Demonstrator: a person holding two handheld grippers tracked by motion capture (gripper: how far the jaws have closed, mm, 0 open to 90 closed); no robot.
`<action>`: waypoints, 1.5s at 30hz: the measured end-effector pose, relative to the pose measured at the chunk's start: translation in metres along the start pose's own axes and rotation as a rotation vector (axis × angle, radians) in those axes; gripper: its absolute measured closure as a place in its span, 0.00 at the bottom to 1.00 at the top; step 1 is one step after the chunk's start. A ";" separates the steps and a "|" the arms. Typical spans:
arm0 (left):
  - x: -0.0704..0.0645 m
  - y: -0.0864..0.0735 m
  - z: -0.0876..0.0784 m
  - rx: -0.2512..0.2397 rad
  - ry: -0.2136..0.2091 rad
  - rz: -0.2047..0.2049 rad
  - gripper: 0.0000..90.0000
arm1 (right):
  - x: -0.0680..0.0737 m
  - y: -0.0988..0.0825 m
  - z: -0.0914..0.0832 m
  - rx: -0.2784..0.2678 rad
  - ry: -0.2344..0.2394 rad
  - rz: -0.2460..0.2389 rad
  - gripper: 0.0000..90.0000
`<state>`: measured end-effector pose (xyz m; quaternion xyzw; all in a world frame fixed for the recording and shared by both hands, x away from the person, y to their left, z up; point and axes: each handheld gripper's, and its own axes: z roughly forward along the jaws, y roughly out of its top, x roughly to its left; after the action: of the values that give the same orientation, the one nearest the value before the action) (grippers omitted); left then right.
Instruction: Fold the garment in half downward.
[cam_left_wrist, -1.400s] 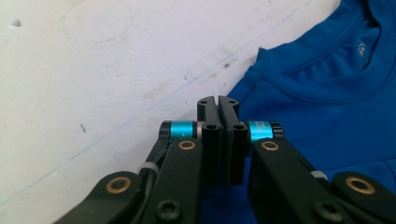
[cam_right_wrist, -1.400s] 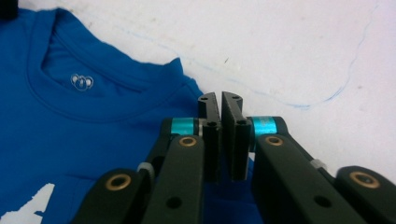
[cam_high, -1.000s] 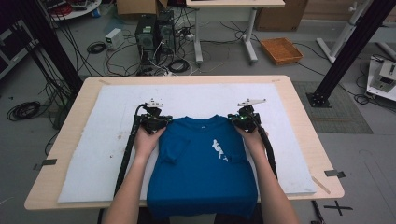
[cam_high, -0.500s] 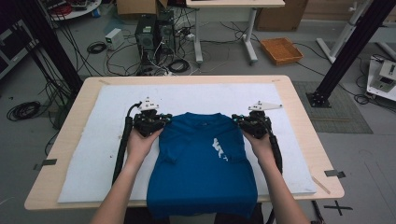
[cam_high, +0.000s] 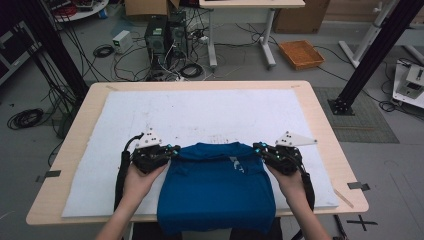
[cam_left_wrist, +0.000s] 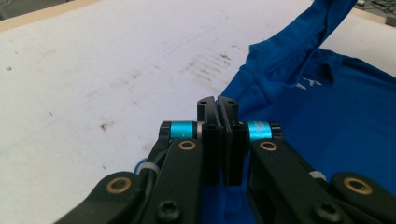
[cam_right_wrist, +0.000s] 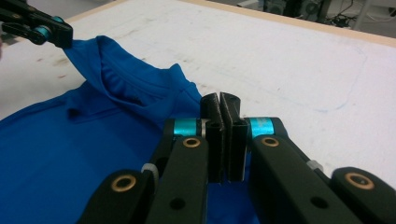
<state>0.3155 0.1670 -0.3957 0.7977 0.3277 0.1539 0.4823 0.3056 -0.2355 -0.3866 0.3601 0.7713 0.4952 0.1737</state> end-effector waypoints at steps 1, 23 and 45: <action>-0.002 -0.003 -0.002 0.000 -0.003 0.001 0.98 | 0.000 0.000 0.000 0.000 0.000 0.000 0.99; -0.046 -0.045 -0.028 0.051 -0.067 0.071 0.98 | 0.047 -0.048 -0.036 0.066 0.028 -0.076 0.99; -0.090 -0.084 -0.033 0.168 -0.133 0.173 0.94 | 0.071 -0.097 -0.056 0.213 0.040 -0.094 0.92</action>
<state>0.1995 0.1557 -0.4461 0.8690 0.2365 0.1136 0.4195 0.1857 -0.2440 -0.4415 0.3299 0.8389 0.4089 0.1423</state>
